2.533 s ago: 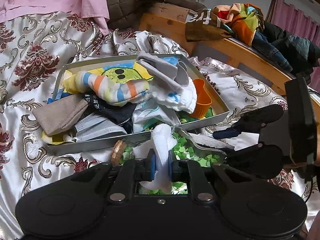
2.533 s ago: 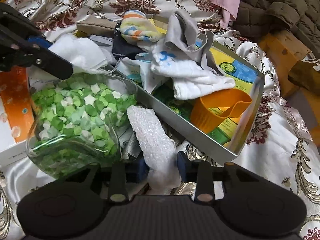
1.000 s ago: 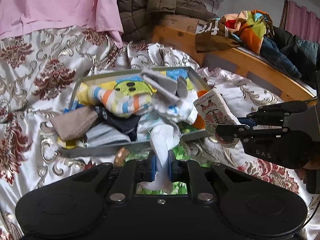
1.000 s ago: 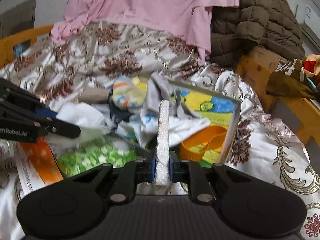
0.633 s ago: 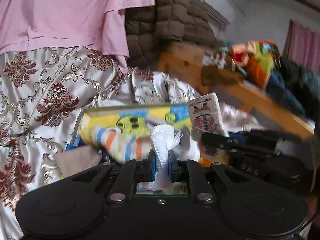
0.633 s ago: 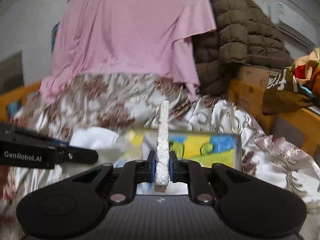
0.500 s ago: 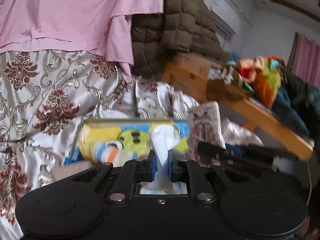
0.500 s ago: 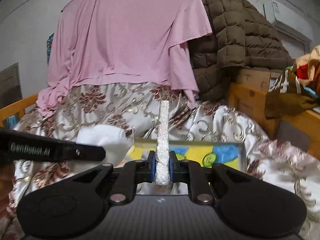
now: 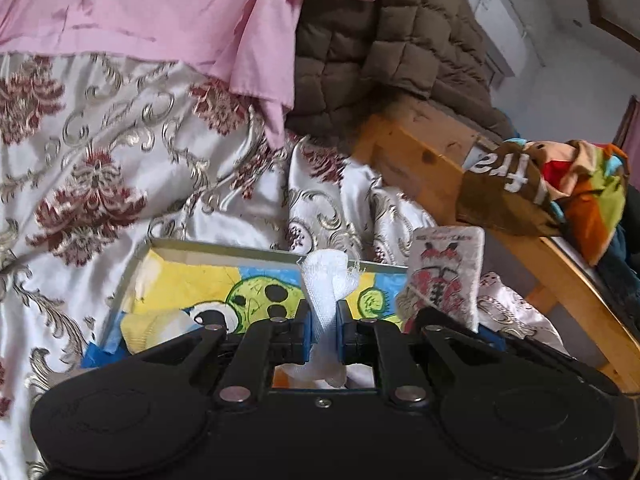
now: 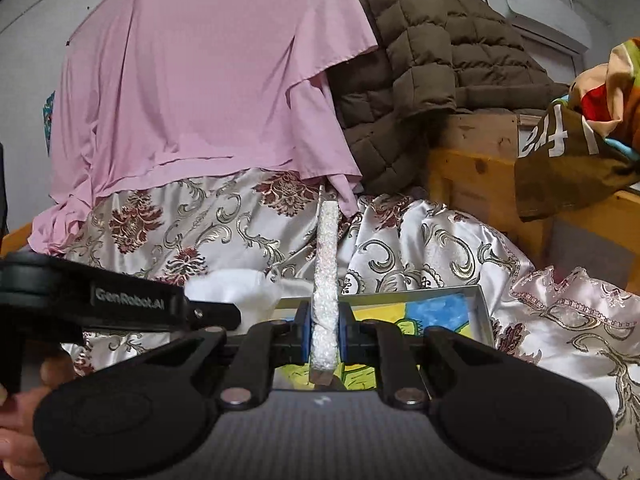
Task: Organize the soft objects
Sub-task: 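Carry the tissue and foam strip over the frog-painted tray, then lower the tissue and foam strip into the tray and open both grippers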
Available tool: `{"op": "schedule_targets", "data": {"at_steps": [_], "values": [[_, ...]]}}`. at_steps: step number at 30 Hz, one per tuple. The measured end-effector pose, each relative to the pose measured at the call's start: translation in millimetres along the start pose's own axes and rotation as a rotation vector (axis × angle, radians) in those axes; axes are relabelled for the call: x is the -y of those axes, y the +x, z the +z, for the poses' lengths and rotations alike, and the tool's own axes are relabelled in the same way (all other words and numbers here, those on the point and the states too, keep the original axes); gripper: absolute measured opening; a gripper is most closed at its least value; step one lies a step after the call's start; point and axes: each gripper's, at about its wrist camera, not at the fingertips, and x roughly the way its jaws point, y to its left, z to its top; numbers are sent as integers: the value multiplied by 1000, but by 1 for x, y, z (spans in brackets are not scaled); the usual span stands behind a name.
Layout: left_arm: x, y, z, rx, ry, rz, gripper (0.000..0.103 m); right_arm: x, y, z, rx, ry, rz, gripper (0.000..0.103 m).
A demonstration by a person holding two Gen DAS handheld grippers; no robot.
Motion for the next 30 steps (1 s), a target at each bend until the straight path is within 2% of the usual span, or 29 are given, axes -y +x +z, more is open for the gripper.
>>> {"op": "schedule_targets", "data": {"at_steps": [11, 22, 30], "values": [[-14, 31, -11, -61, 7, 59, 13, 2, 24, -7, -53, 19, -16, 15], [-26, 37, -21, -115, -14, 115, 13, 0, 30, -10, -84, 18, -19, 15], [-26, 36, -23, -125, -20, 136, 15, -3, 30, -8, -87, -3, -19, 15]]}}
